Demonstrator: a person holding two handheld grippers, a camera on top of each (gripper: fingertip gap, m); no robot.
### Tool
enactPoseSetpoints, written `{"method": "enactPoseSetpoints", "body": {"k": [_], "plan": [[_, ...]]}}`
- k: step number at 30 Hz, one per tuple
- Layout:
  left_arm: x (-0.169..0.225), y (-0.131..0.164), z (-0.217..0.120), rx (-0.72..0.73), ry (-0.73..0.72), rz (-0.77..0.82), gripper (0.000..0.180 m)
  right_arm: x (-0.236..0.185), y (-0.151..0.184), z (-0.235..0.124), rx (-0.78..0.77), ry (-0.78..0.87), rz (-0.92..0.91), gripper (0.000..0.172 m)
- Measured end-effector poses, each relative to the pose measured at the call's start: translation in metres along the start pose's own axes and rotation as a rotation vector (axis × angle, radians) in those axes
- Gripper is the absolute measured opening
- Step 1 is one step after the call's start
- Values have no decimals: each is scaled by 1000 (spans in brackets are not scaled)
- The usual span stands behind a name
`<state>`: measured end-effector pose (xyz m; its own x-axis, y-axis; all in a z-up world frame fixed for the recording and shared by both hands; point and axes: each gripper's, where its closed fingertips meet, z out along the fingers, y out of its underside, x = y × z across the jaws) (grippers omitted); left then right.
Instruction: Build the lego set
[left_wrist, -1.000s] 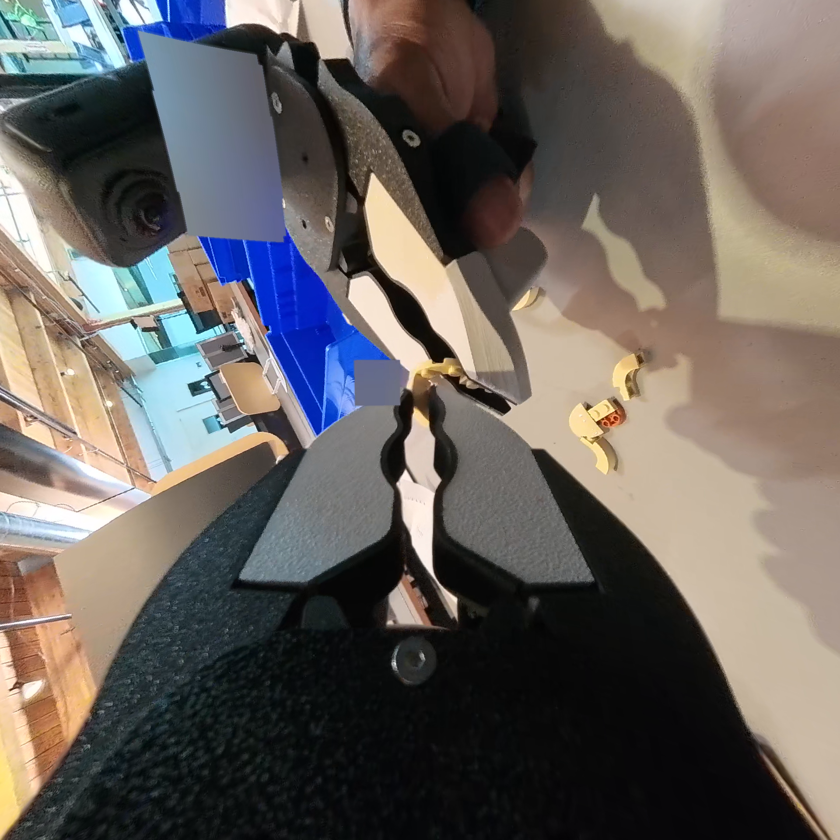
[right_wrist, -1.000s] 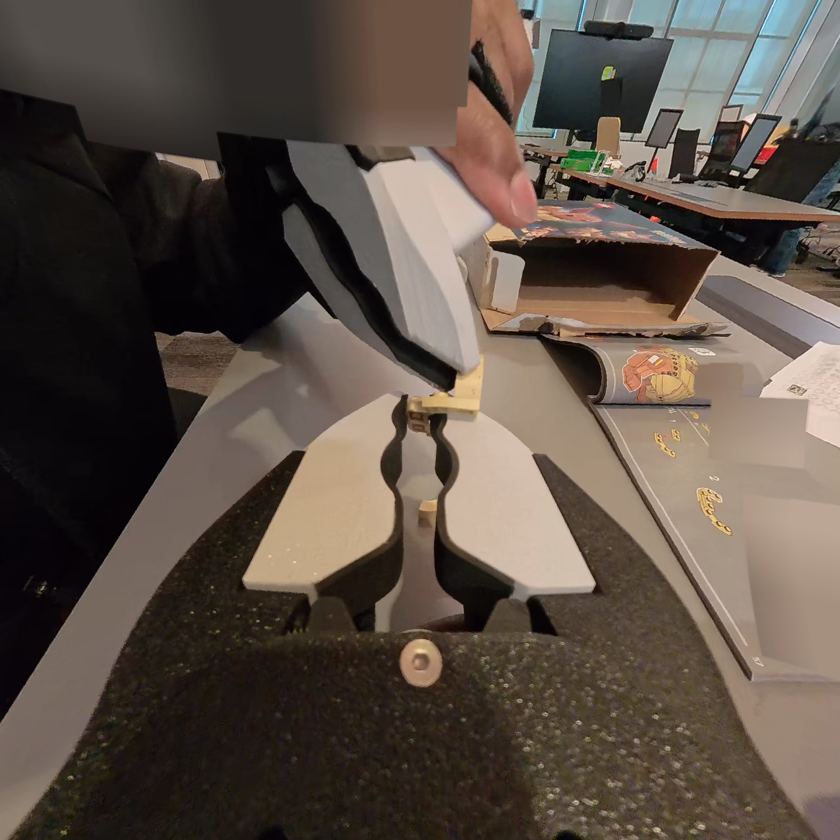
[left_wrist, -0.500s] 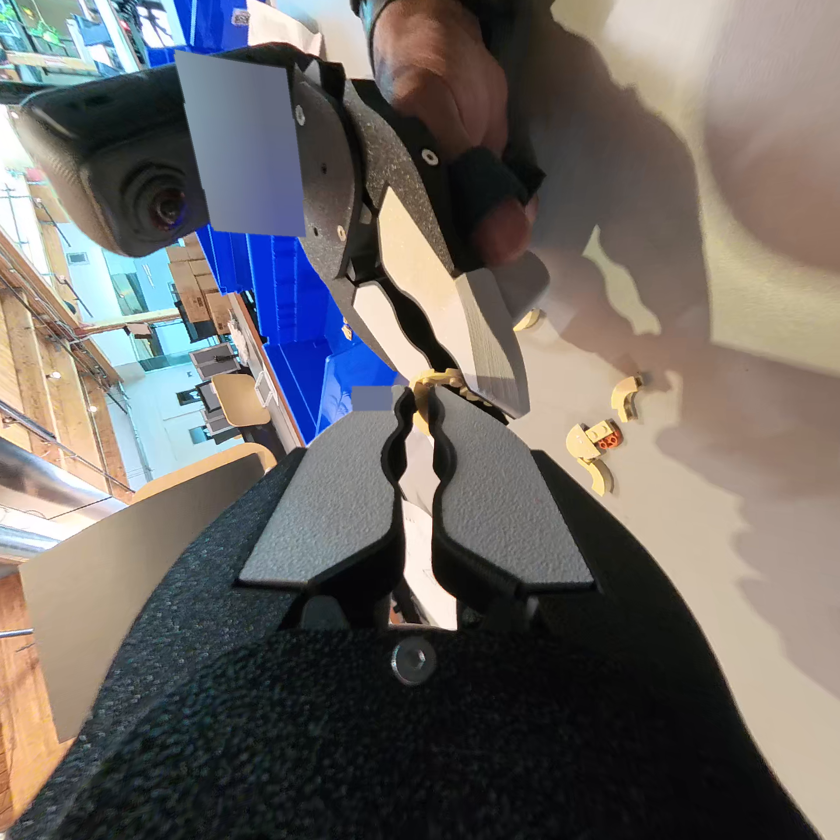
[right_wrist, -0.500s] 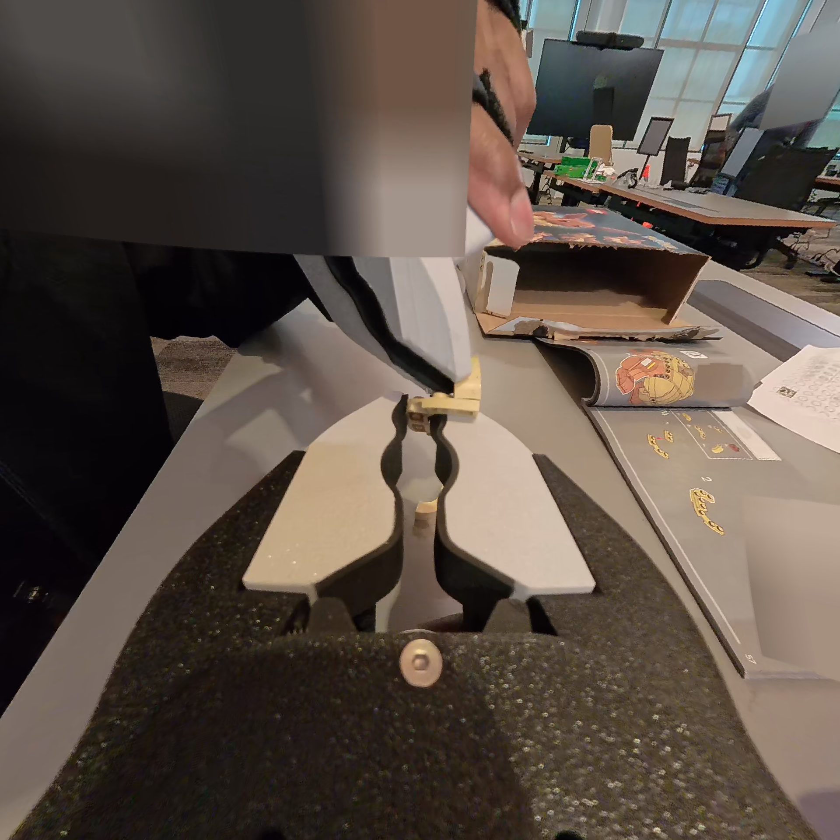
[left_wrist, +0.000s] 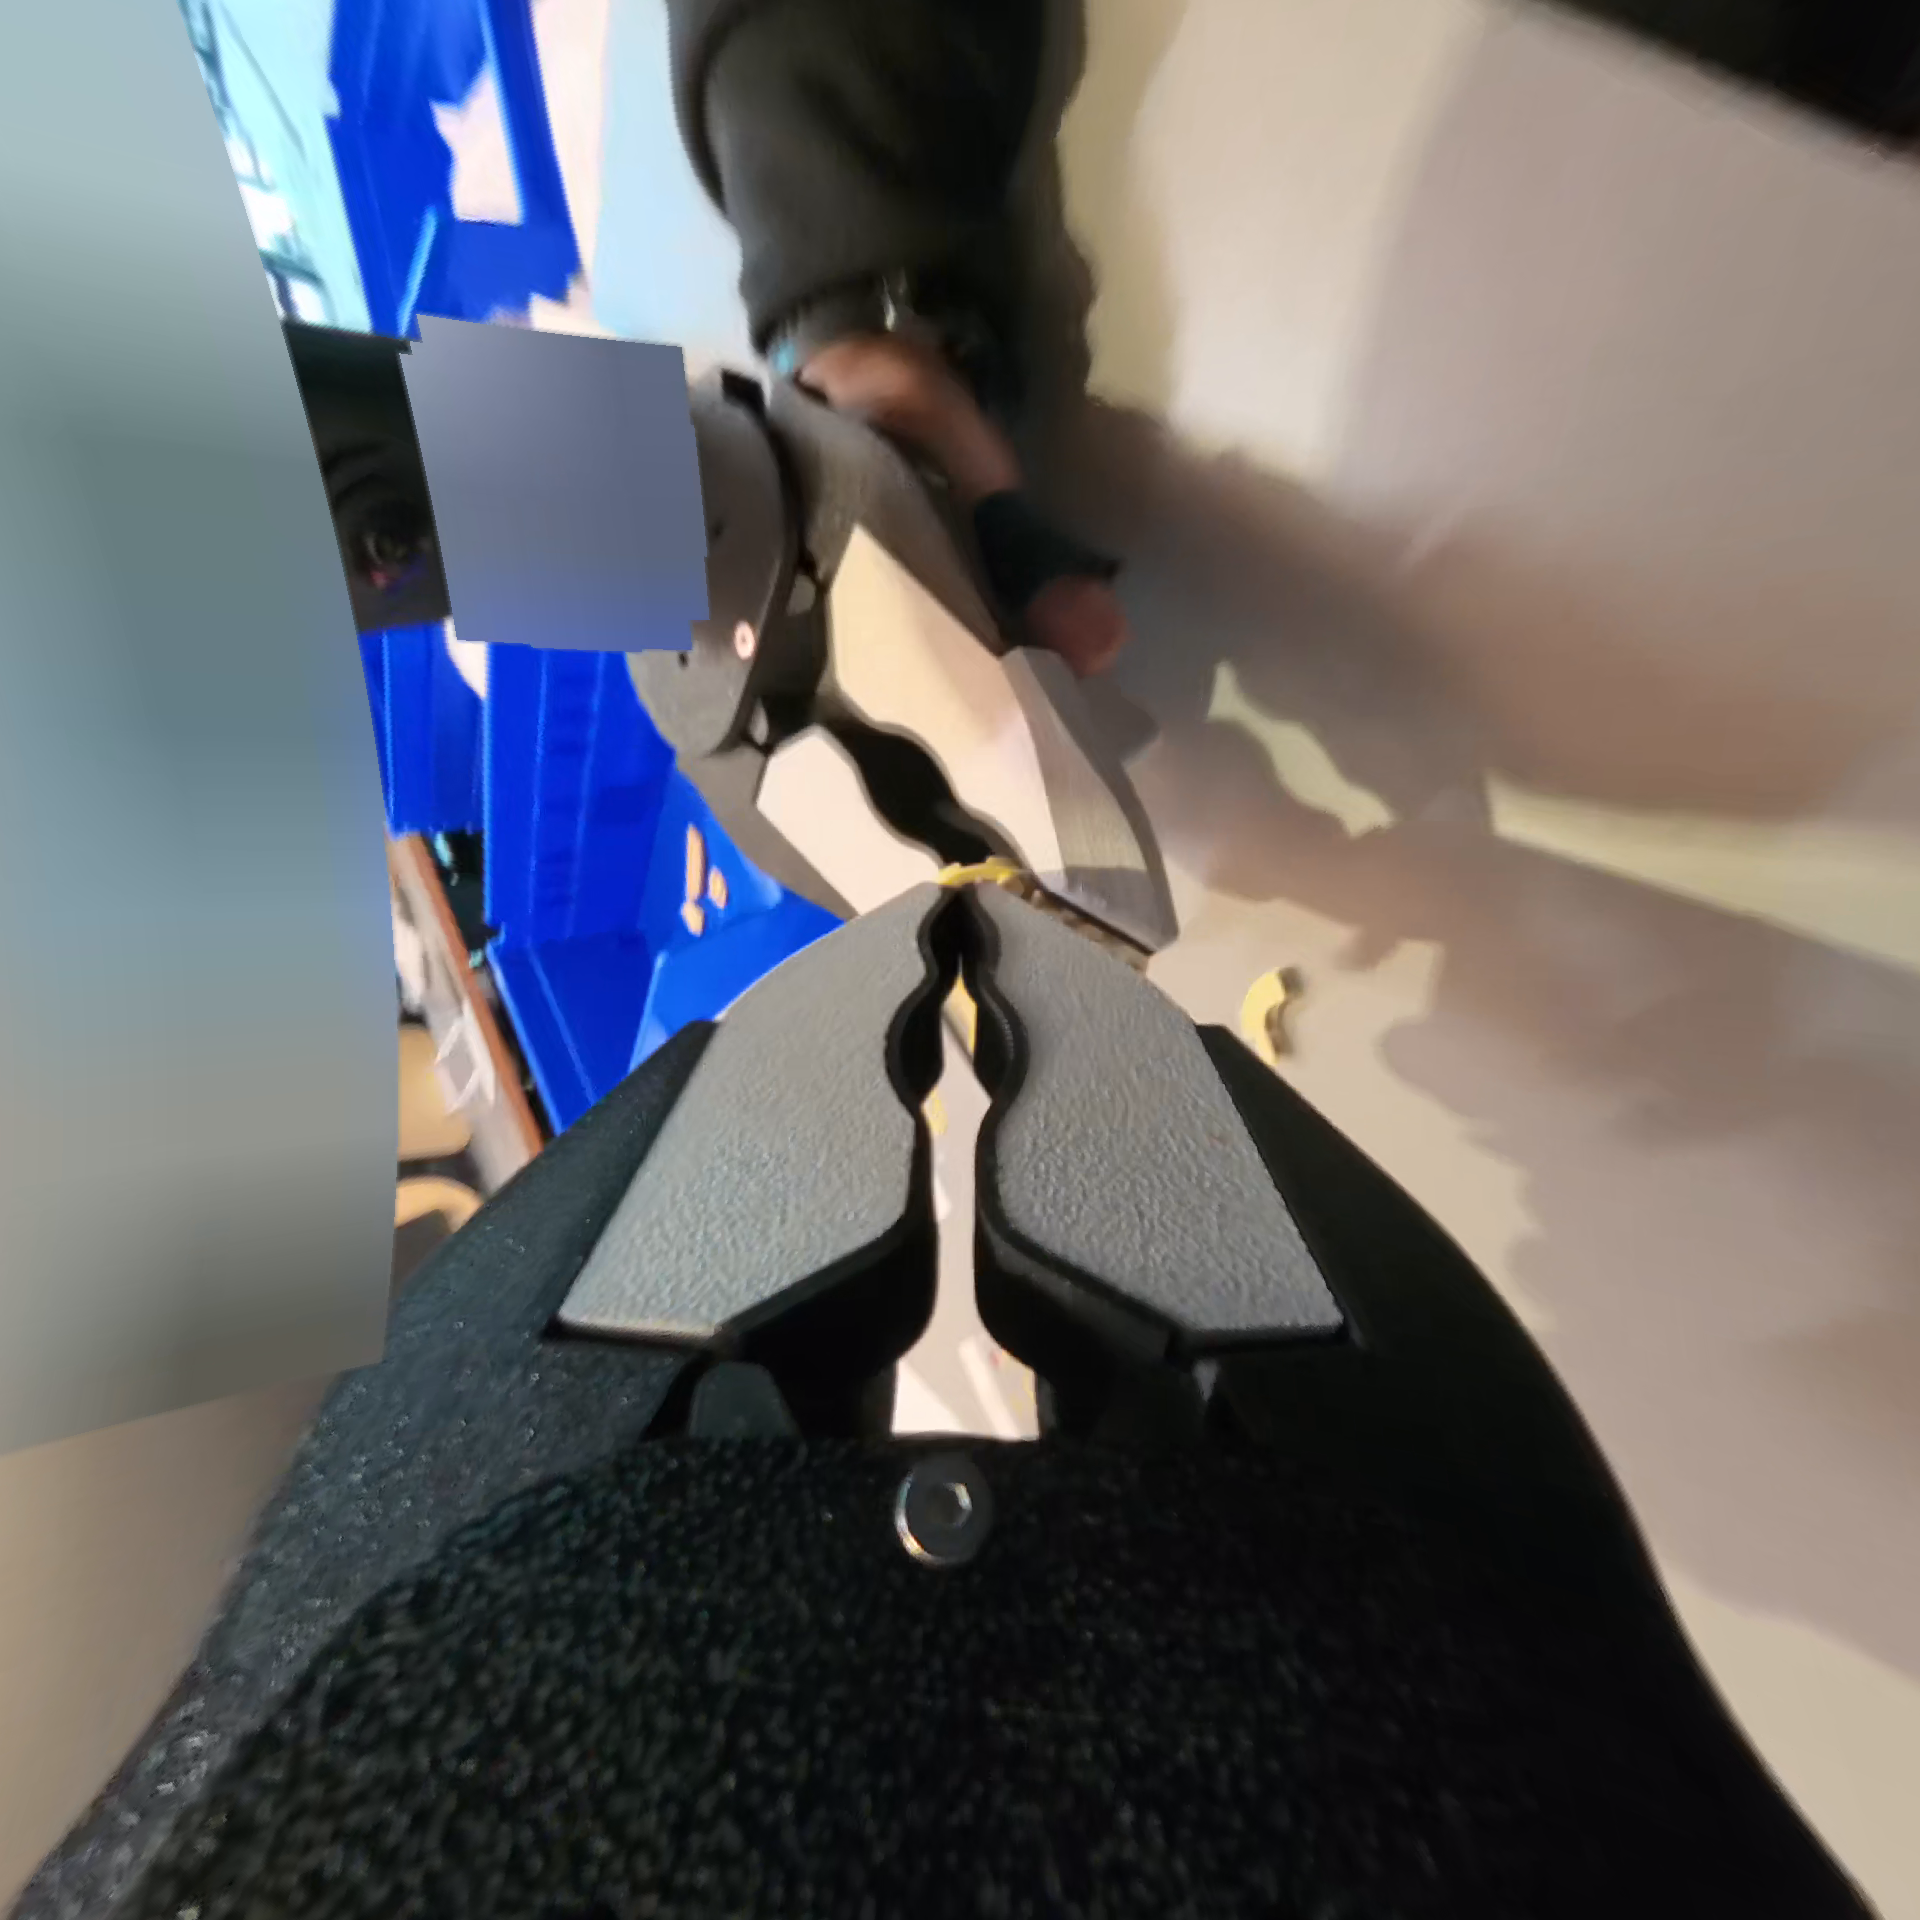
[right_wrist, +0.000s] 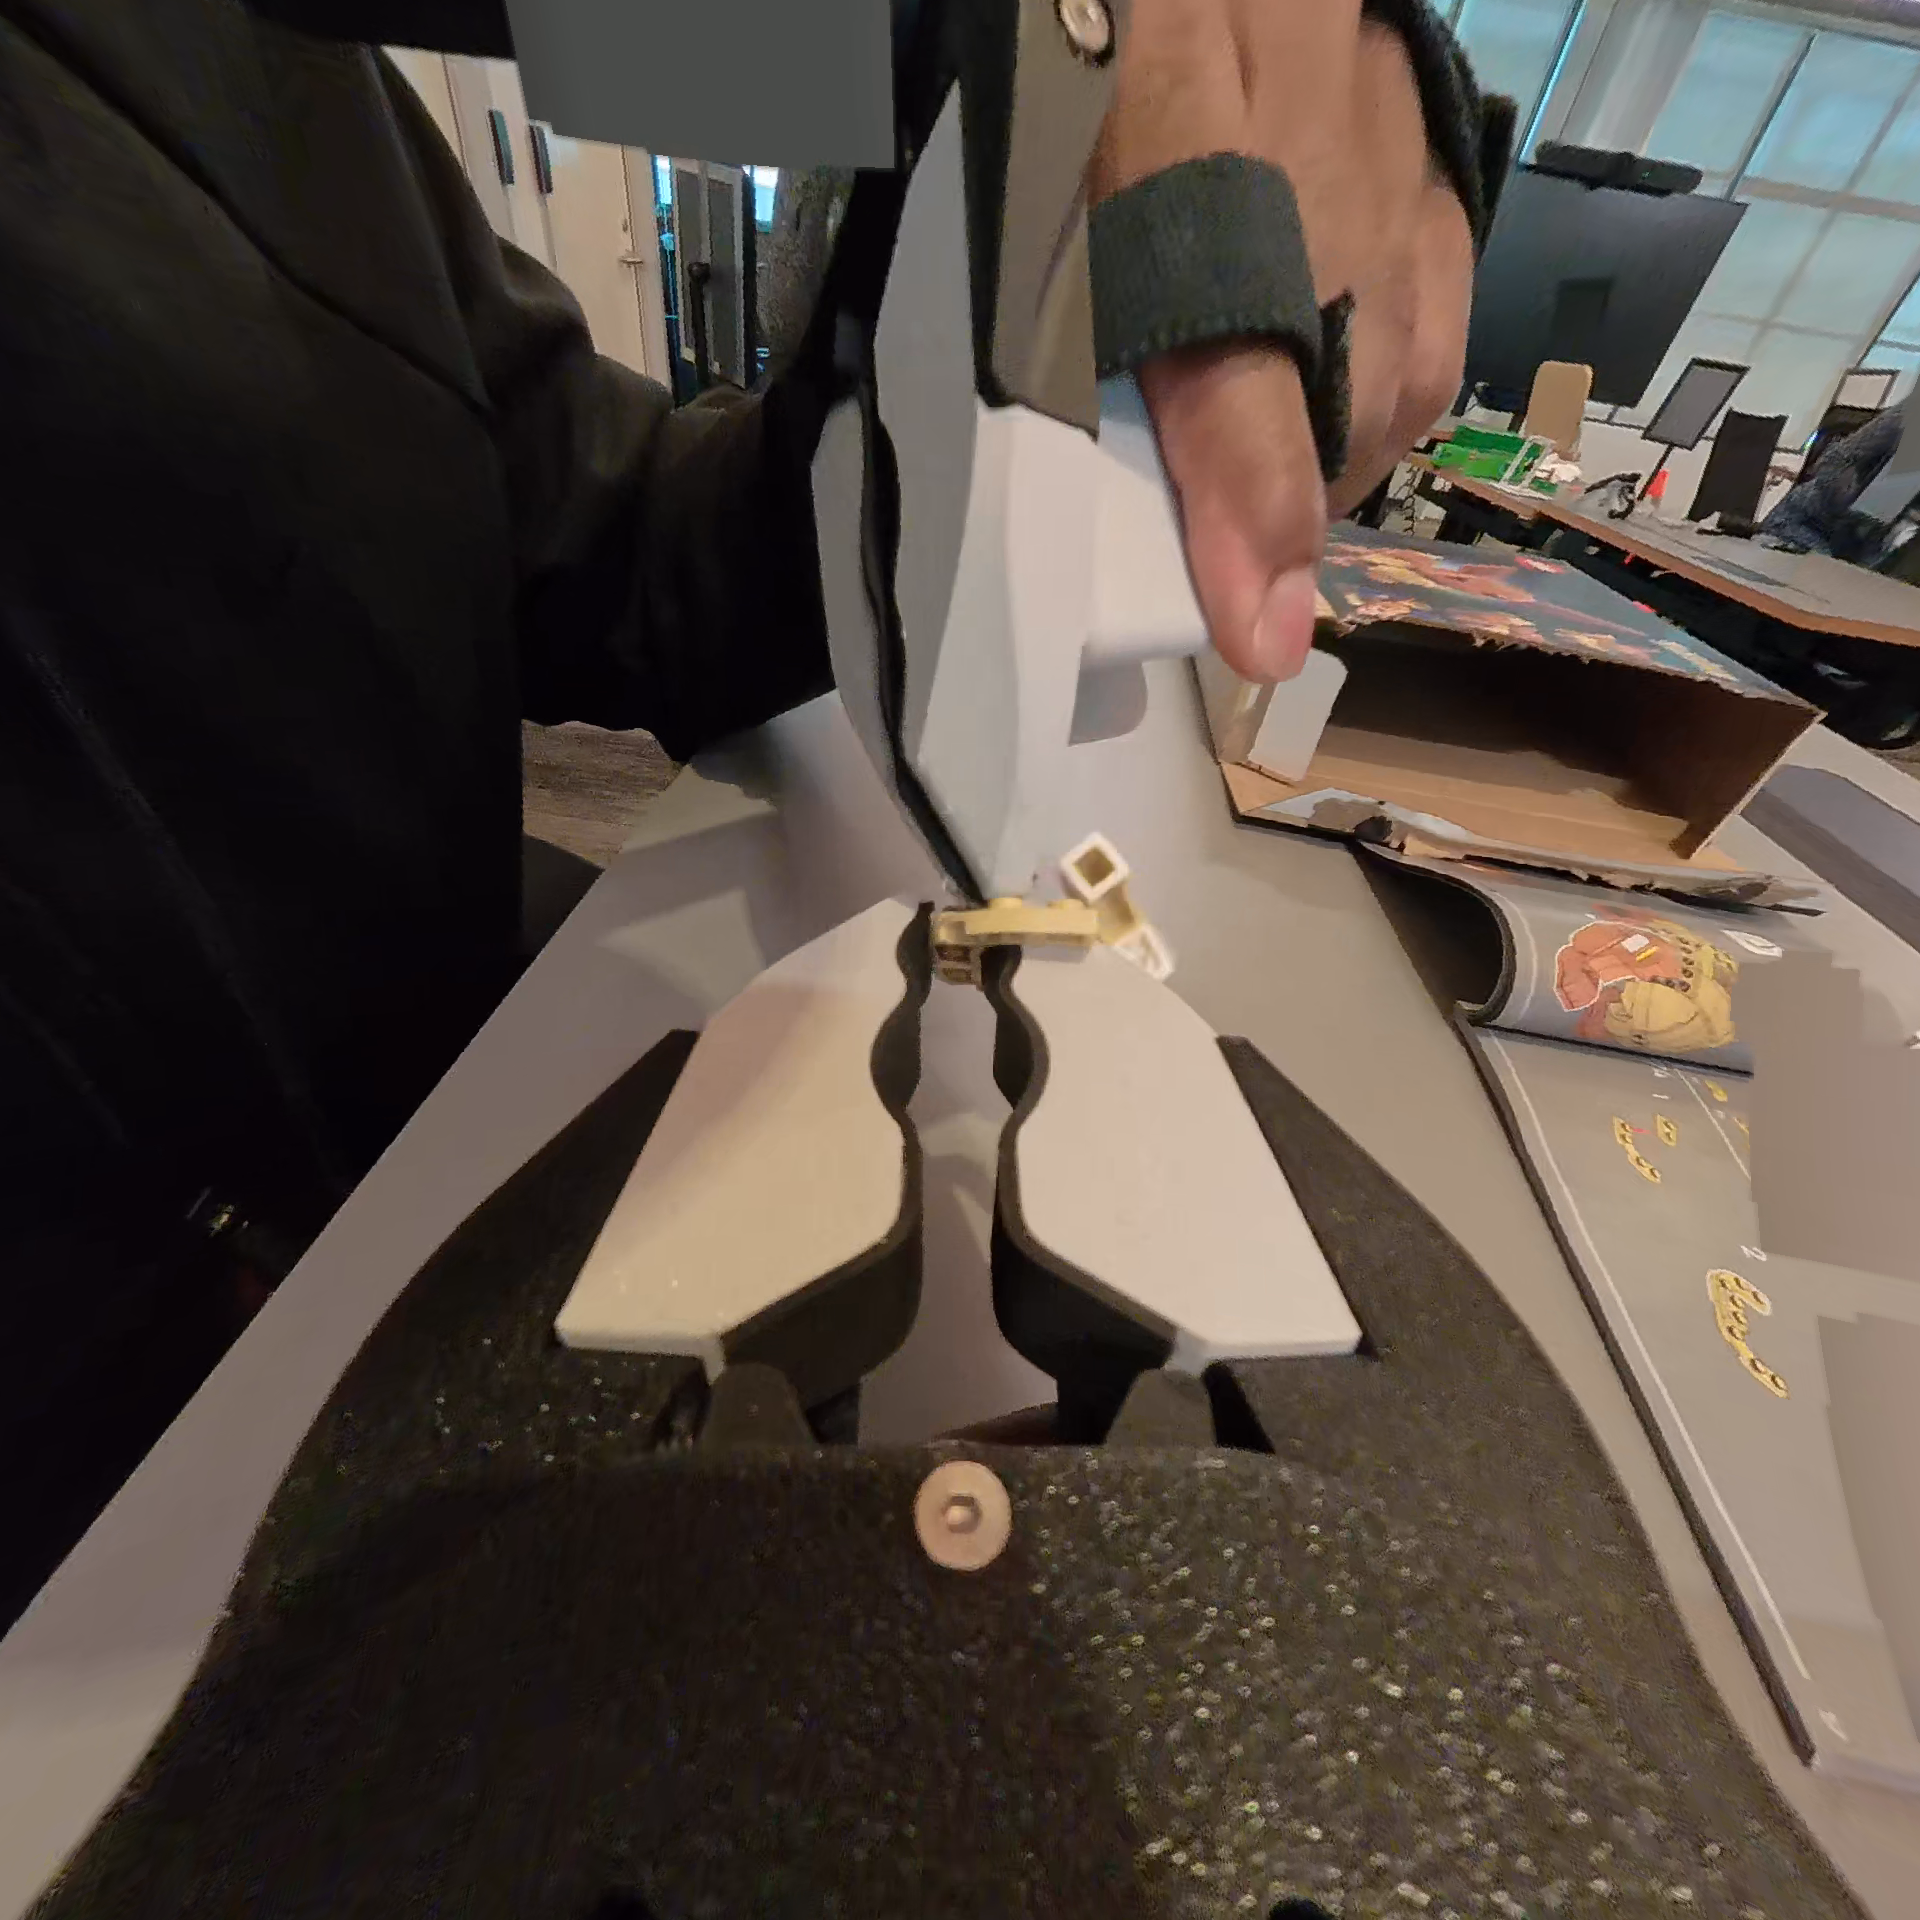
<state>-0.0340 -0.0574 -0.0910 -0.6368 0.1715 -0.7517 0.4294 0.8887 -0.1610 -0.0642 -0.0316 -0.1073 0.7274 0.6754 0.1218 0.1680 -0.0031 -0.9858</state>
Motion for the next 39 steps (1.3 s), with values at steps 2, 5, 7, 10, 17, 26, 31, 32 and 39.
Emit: {"method": "enactPoseSetpoints", "body": {"k": [2,5,7,10,17,26,31,32,39], "plan": [[-1,1,0,-3,-4,0,0,1,-3,-1,12,0,5,8],[-5,-1,-1,14,-29,-12,0,0,-6,-3,39,-12,18,8],[-4,0,-1,17,-29,-21,0,0,-5,-3,30,-13,14,8],[-7,20,-1,-36,-75,-86,0,0,-5,-6,19,-28,9,8],[31,93,-7,-90,34,-528,20,8,-1,-23,13,-25,29,8],[94,117,-23,-172,270,-776,22,17,-2,-38,18,8,33,8],[115,111,-20,-141,313,-750,28,16,0,-38,17,1,39,8],[117,111,-17,-145,321,-744,31,15,1,-37,15,-3,41,8],[132,106,-6,-83,414,-769,7,10,1,-35,14,-21,34,8]]}}
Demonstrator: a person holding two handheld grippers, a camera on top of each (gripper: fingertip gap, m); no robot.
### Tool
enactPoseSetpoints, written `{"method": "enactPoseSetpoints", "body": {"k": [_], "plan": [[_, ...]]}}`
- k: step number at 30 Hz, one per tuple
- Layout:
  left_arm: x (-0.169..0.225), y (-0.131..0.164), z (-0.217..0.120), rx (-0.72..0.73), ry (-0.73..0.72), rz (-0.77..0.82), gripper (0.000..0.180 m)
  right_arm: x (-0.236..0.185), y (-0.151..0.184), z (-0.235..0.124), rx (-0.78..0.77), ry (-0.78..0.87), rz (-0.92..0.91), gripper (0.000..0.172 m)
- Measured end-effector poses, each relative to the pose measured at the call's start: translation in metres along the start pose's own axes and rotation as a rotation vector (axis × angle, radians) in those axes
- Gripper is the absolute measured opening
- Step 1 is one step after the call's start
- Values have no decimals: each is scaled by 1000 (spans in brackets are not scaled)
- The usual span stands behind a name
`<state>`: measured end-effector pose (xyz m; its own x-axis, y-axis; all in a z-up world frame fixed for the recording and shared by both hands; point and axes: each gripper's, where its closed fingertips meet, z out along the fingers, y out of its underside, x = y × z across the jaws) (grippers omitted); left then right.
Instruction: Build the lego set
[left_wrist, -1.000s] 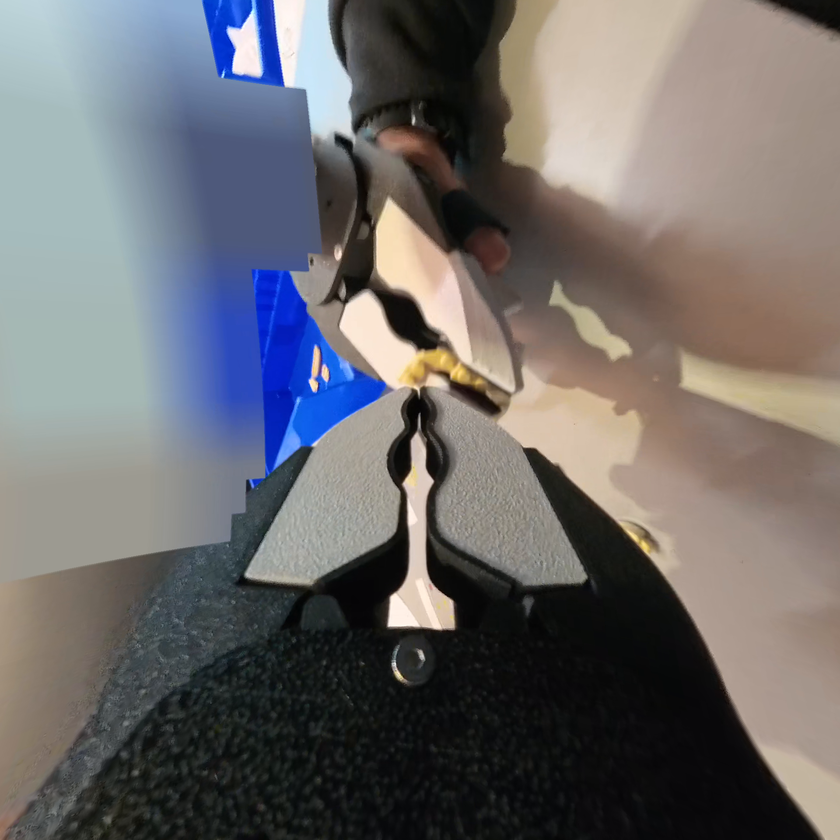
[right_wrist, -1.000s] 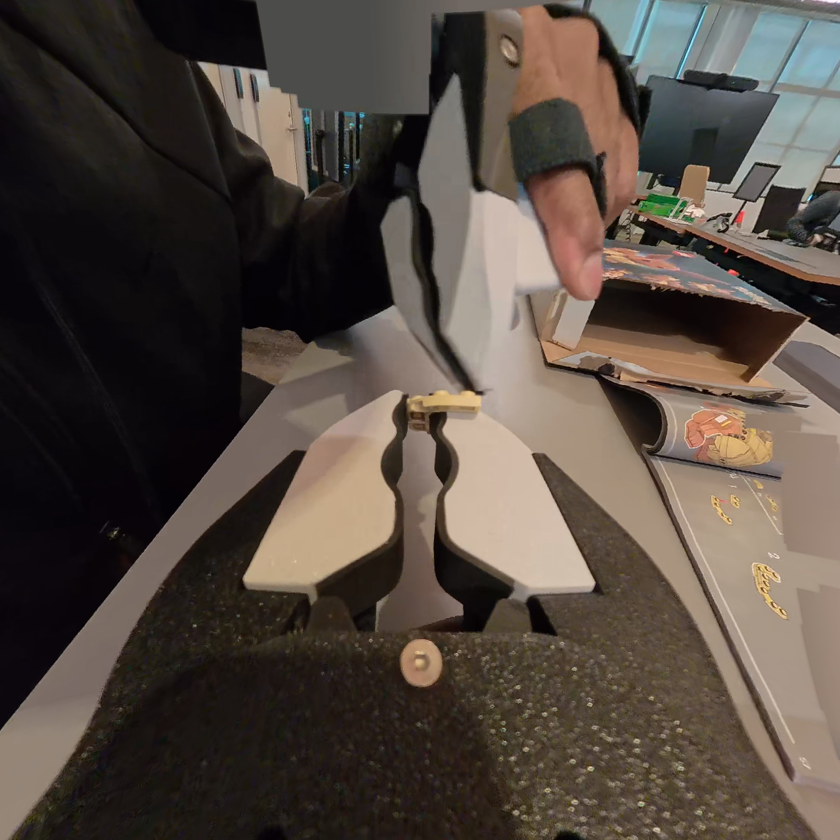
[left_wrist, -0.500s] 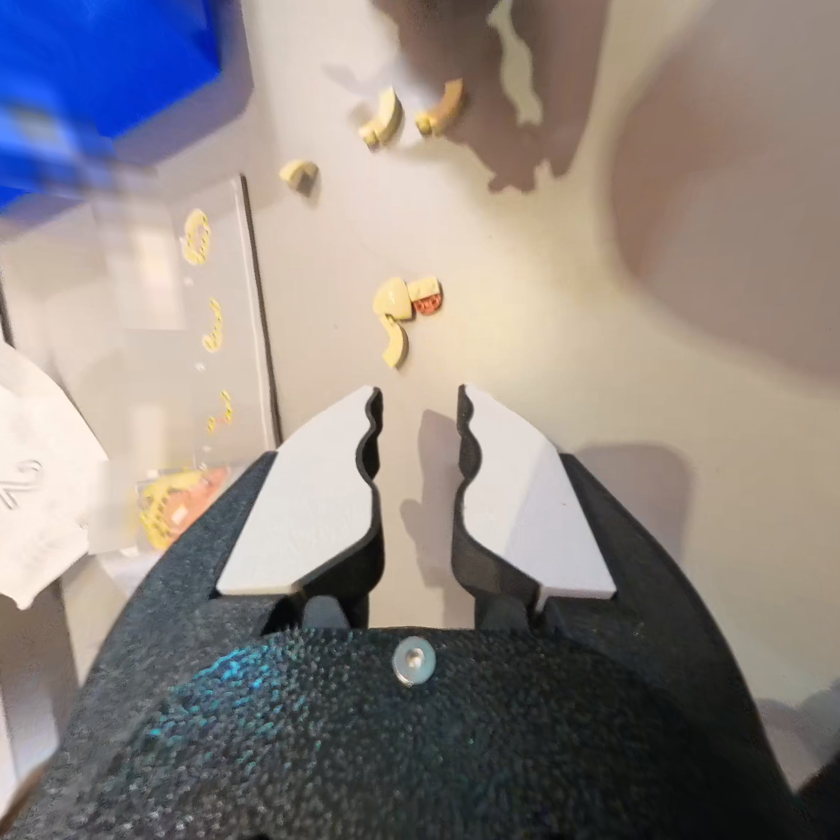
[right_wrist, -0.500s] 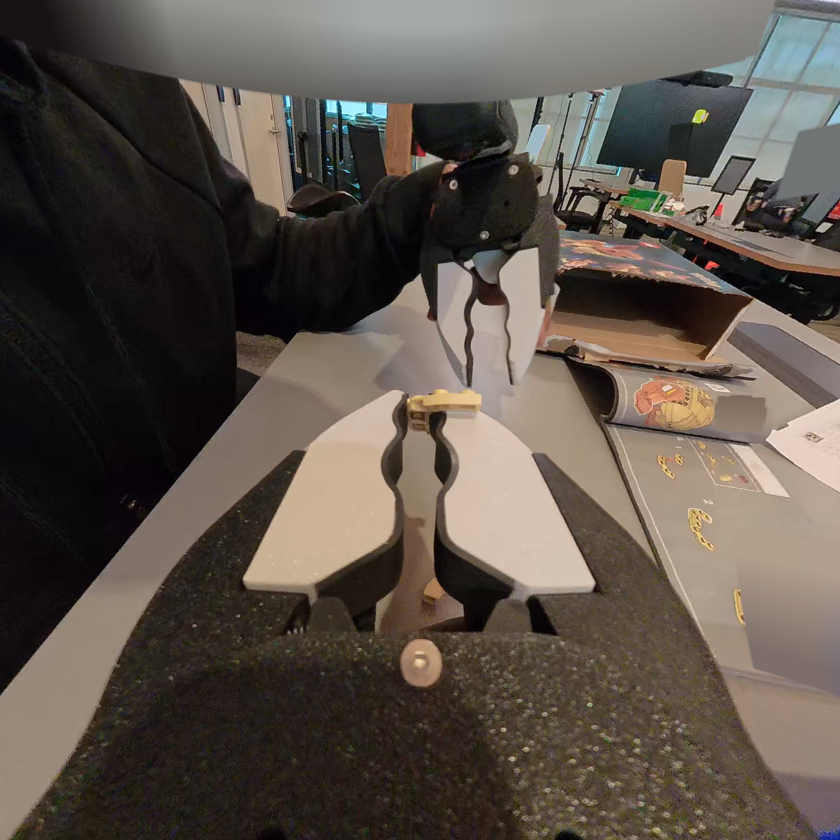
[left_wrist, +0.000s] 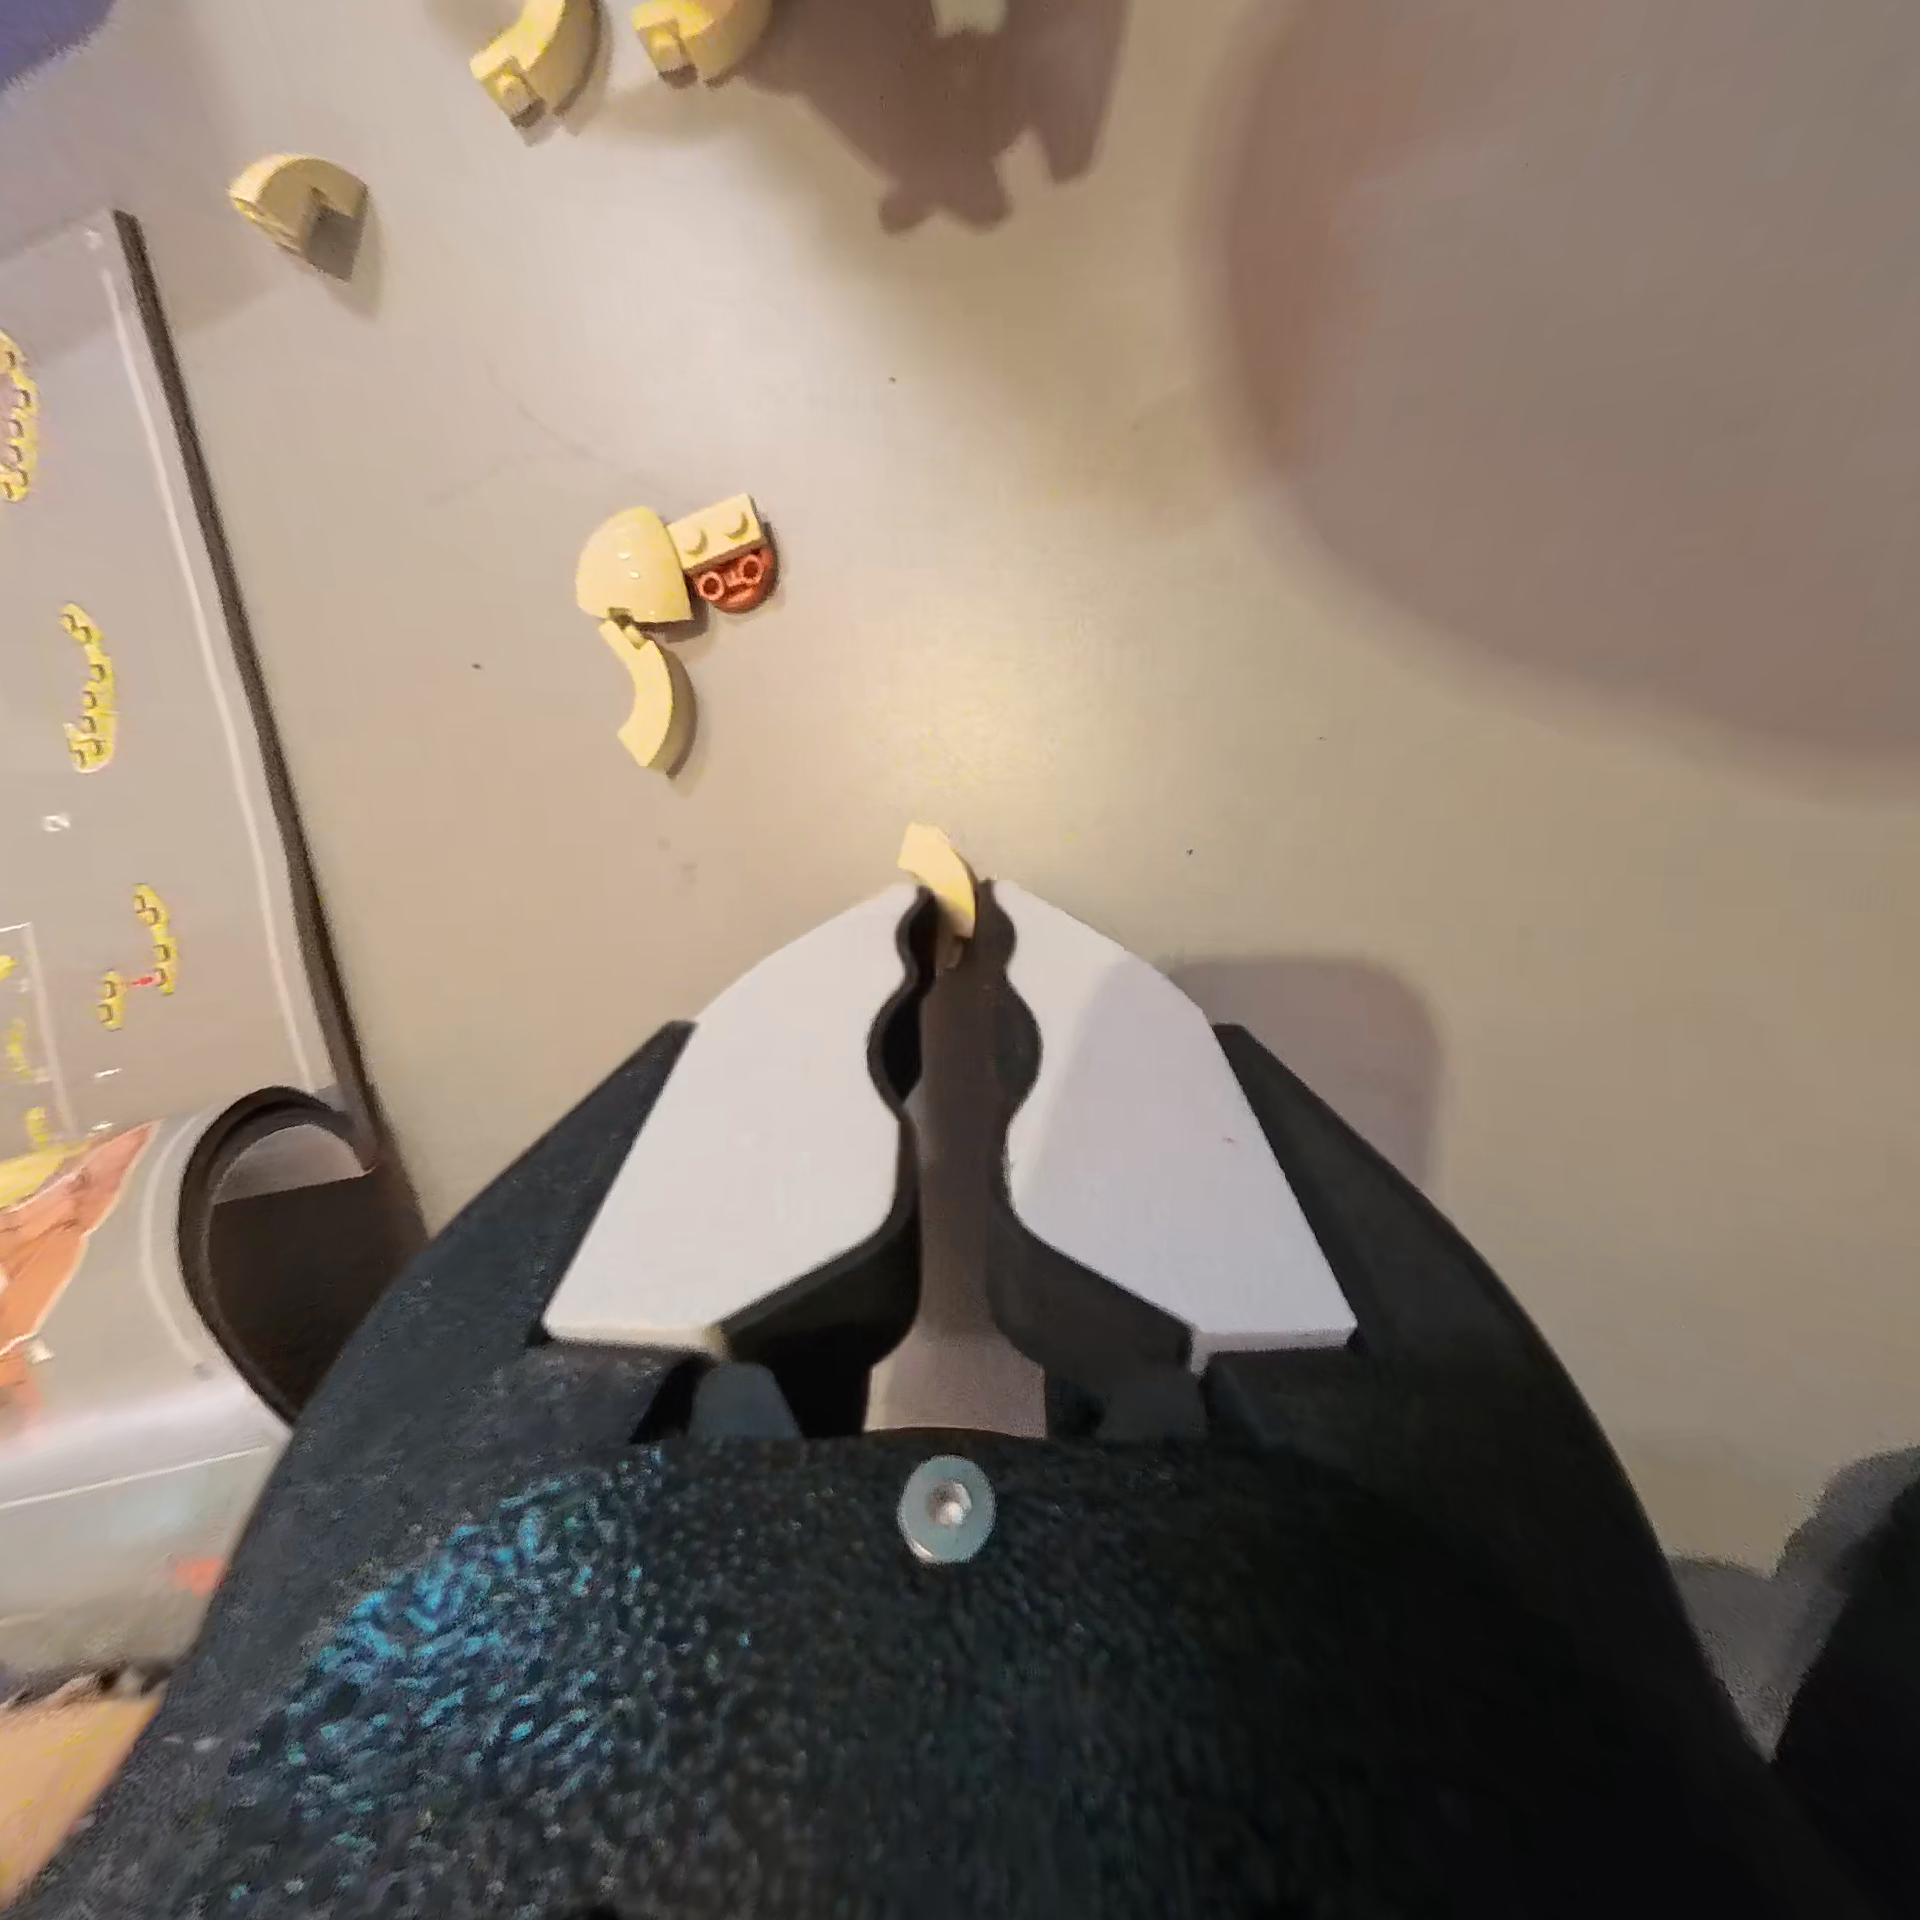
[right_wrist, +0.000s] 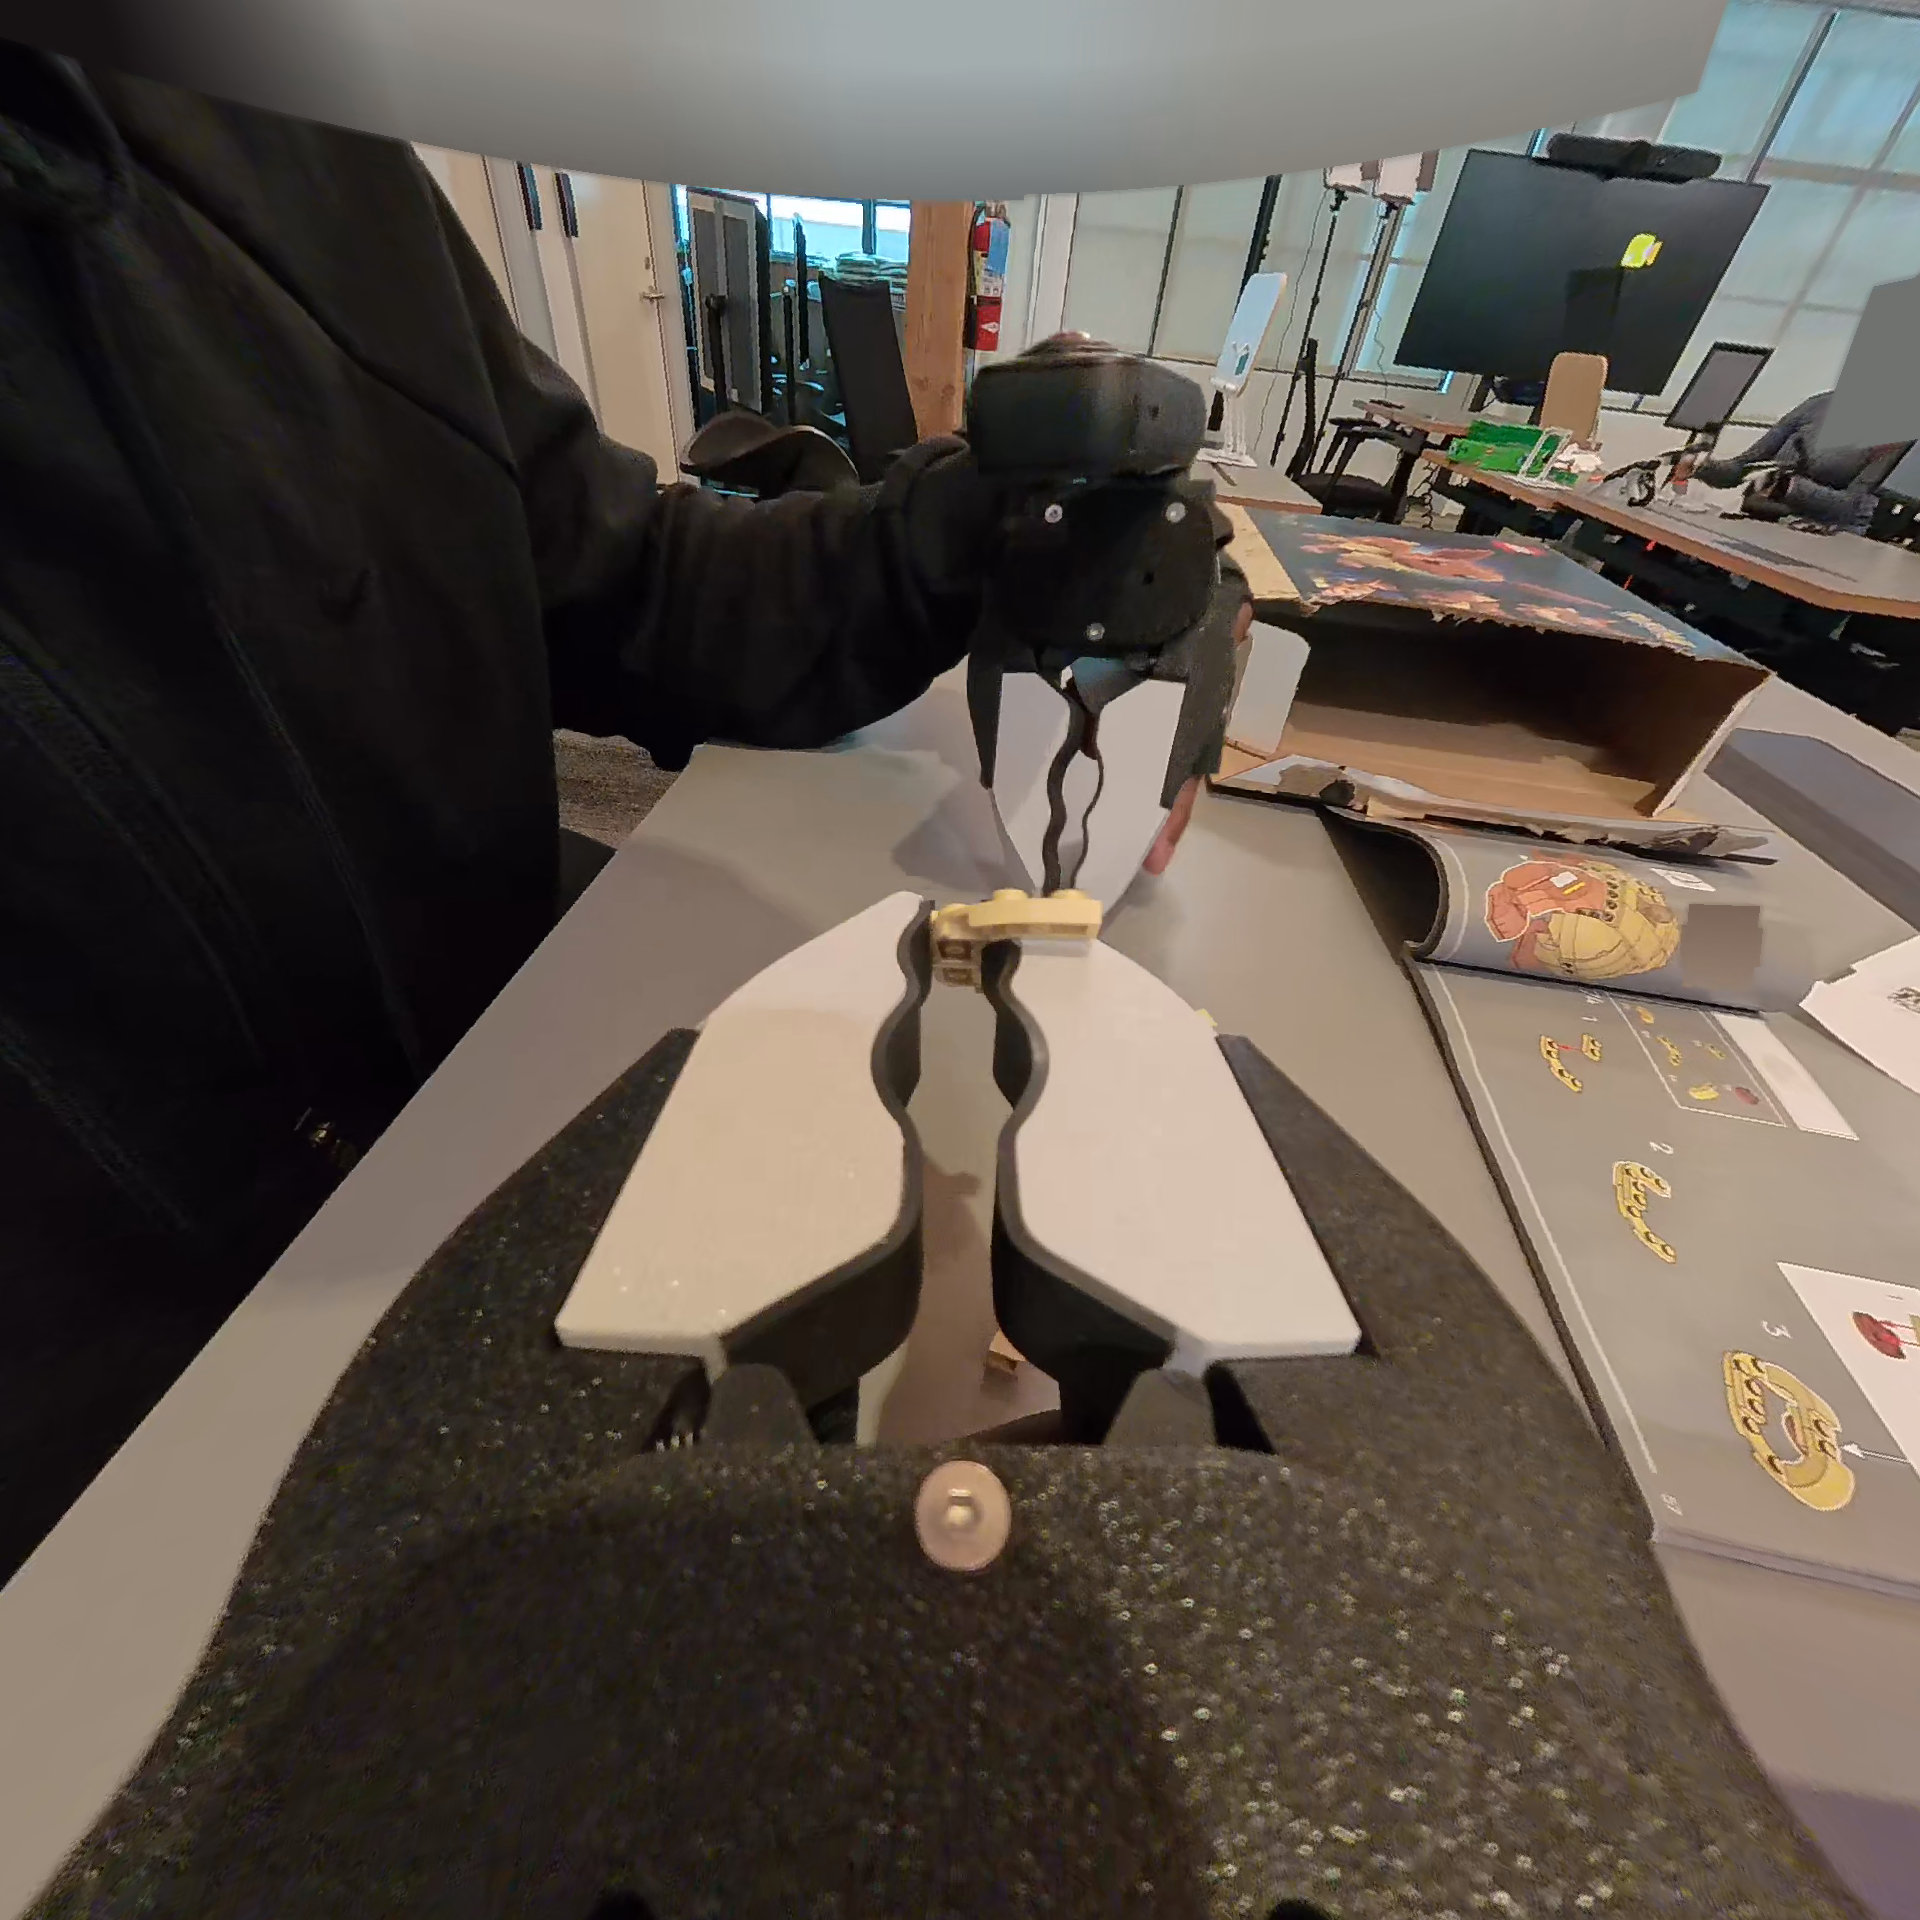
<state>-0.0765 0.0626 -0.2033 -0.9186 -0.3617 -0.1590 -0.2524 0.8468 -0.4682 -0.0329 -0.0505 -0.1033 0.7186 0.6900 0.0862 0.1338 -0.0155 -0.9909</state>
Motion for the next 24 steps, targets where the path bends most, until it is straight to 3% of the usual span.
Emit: {"method": "enactPoseSetpoints", "body": {"k": [4,7,12,14,18,24], "plan": [[-1,-5,3,54,43,-79,6,-2,1,1,-3,1,-27,8],[2,-21,6,183,93,-177,6,-4,5,2,-23,2,-61,8],[3,-100,-31,543,275,-365,6,-9,13,6,-86,-5,-127,8],[3,-135,-46,622,373,-418,6,-11,14,7,-97,-7,-156,8],[3,-167,-41,608,511,-483,6,-17,17,9,-130,-13,-219,8],[4,-173,-28,558,586,-549,6,-21,23,10,-175,-28,-252,8]]}}
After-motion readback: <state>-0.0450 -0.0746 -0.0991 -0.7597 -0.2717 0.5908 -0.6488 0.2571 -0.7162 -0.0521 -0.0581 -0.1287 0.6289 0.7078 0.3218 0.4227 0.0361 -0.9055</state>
